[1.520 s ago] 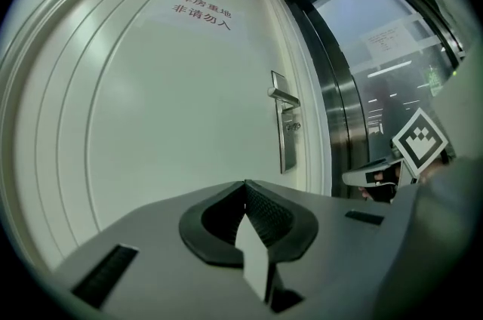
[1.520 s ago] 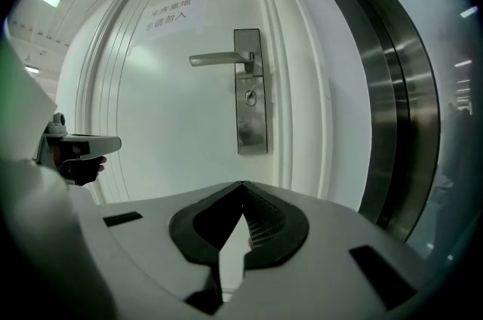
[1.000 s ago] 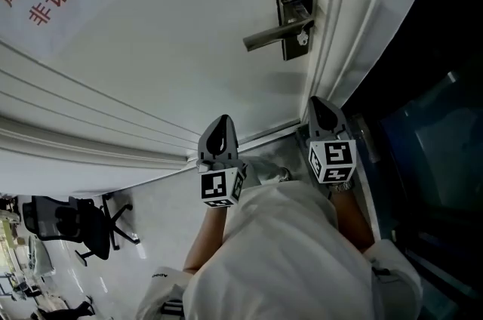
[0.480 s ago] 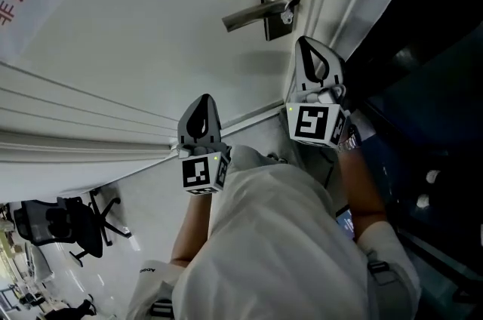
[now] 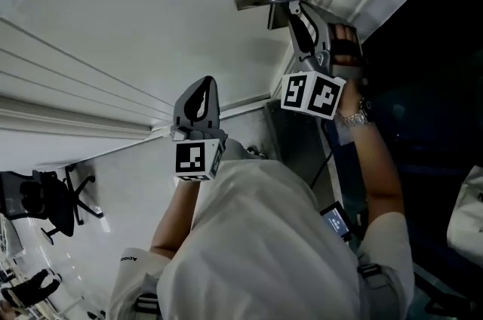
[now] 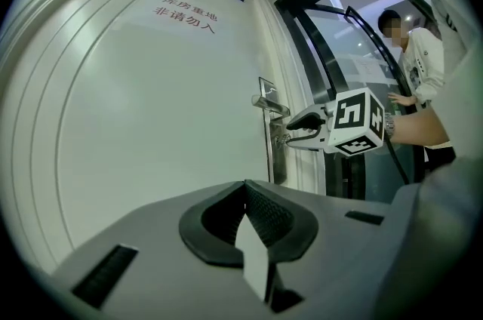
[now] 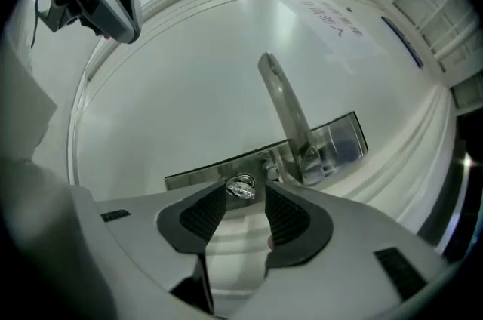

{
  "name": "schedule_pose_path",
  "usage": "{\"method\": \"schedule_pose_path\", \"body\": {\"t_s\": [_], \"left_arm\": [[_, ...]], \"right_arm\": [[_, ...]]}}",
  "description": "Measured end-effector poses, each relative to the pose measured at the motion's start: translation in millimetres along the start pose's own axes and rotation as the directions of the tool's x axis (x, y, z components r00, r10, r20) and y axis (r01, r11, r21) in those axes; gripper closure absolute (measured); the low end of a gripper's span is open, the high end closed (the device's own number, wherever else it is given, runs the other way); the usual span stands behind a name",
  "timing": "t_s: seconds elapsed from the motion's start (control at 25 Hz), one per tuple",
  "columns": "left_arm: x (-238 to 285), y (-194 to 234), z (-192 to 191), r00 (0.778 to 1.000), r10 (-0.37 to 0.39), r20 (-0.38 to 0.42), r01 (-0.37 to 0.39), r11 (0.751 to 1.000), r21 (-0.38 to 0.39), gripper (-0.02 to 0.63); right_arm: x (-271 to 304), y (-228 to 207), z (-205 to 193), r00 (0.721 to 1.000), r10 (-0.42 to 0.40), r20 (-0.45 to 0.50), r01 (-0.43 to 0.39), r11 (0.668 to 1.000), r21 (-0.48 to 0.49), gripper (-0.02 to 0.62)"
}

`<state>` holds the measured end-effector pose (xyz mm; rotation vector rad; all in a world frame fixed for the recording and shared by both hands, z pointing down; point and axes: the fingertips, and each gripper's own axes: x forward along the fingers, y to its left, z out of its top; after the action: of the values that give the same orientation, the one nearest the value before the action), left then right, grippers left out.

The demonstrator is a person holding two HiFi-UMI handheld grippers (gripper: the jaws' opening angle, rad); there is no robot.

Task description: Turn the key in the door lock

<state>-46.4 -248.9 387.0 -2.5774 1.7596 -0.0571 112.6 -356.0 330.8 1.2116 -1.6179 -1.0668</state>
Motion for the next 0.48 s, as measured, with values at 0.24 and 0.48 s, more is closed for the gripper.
{"method": "schedule_pose_path", "body": {"t_s": [0.24, 0.48], "left_arm": [[-7, 4, 8, 1.0, 0.006, 0.019, -0.006, 1.0, -0.001, 0.595], [-16, 10, -4, 1.0, 0.02, -0.014, -0.02, 1.0, -0.016, 0.595]], "right_arm": [[11, 3, 4, 0.999, -0.034, -0.016, 0.032, 0.991, -0.132, 0.46], [18, 2, 3, 0.997, -0.059, -0.047, 0.056, 0.996, -0.066, 0.477]]}}
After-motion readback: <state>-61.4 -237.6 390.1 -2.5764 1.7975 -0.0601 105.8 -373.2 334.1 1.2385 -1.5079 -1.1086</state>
